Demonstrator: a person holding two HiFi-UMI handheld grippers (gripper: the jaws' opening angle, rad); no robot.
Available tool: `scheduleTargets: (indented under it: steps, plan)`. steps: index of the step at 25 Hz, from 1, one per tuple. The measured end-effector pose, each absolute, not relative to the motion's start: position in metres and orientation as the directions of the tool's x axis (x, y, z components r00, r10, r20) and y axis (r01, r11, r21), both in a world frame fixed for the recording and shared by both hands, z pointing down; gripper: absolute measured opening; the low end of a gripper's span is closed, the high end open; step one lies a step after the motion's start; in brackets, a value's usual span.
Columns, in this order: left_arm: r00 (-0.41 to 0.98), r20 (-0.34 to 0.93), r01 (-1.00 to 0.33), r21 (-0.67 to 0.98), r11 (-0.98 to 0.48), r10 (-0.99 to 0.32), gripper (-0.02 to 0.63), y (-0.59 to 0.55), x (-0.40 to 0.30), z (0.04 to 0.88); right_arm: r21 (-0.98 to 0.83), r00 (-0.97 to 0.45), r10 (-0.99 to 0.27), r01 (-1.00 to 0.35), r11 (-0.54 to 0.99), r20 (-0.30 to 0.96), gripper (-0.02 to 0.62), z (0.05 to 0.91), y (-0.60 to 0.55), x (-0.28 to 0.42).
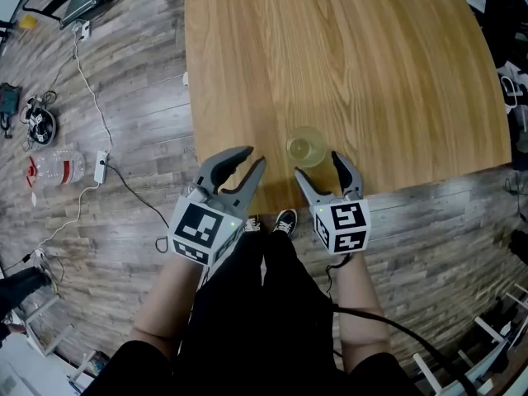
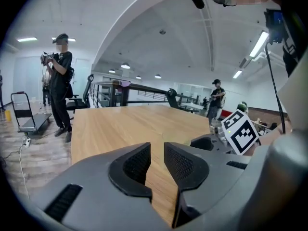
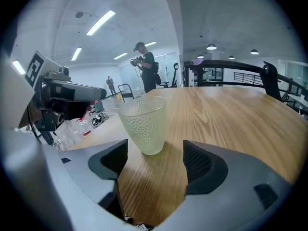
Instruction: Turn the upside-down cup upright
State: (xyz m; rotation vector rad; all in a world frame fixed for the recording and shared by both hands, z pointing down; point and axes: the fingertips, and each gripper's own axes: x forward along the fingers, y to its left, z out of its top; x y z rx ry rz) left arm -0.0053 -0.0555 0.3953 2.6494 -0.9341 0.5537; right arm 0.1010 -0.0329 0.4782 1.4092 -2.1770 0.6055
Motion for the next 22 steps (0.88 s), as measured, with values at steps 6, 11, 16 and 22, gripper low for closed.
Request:
scheduleTargets:
  steps: [6, 11, 16, 22]
  plan:
    - [0.705, 0.348, -0.682, 0.097, -0.725, -0.617, 0.009, -0.042, 0.011, 0.35, -0.089, -0.306, -0.79, -0.947, 0.307, 0.531, 0.298, 0.411, -0.01, 0.13]
    - [0.687, 0.275, -0.713, 0.07, -0.698, -0.673, 0.009, -0.022, 0.018, 0.305, -0.031, -0.209, -0.903, -0.977, 0.213, 0.376, 0.041, 0.328, -0.002, 0.138]
    - [0.658, 0.209, -0.747, 0.058, -0.662, -0.724, 0.008, 0.007, 0.022, 0.268, -0.032, -0.212, -0.933, -0.977, 0.212, 0.29, 0.015, 0.274, 0.024, 0.123]
    - [0.678, 0.159, -0.73, 0.034, -0.683, -0.717, 0.008, 0.043, 0.033, 0.238, 0.018, -0.208, -0.949, -0.976, 0.219, 0.235, 0.014, 0.236, 0.058, 0.104]
